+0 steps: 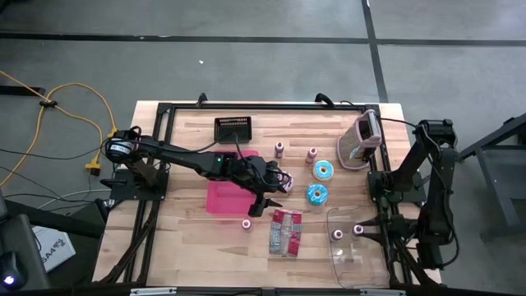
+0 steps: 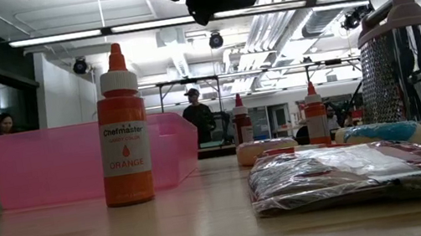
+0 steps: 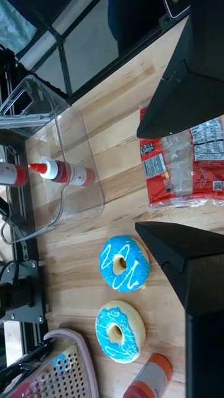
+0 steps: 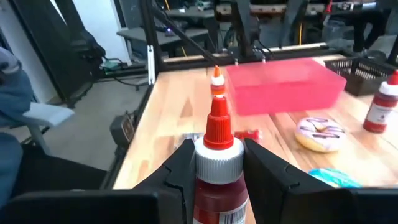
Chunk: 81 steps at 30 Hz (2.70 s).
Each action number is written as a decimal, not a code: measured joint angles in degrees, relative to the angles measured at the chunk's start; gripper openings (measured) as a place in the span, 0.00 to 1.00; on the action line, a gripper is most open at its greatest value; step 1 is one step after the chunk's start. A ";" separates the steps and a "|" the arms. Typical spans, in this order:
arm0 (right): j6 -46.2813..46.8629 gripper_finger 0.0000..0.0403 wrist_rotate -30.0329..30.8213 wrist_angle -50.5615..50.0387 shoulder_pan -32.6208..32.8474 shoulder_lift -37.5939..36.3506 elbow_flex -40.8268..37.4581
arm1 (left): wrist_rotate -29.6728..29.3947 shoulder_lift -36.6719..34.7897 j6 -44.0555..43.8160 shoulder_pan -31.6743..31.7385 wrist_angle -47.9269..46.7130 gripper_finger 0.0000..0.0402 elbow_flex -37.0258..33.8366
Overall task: Pick & Place Food Item
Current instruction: Put the bottom red food coloring bottle into the transparent bin
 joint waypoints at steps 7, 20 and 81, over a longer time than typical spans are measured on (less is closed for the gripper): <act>6.96 0.24 -1.68 -3.93 -0.04 0.00 -3.45 | -0.02 0.00 -0.02 0.15 0.01 0.55 0.00; 11.97 0.24 -2.97 -1.22 -0.11 -0.20 -9.01 | -0.07 0.00 -0.04 1.36 0.02 0.55 0.00; 2.45 0.25 3.32 -5.56 -1.23 -3.99 -11.31 | -0.02 0.00 0.74 1.36 0.74 0.55 0.00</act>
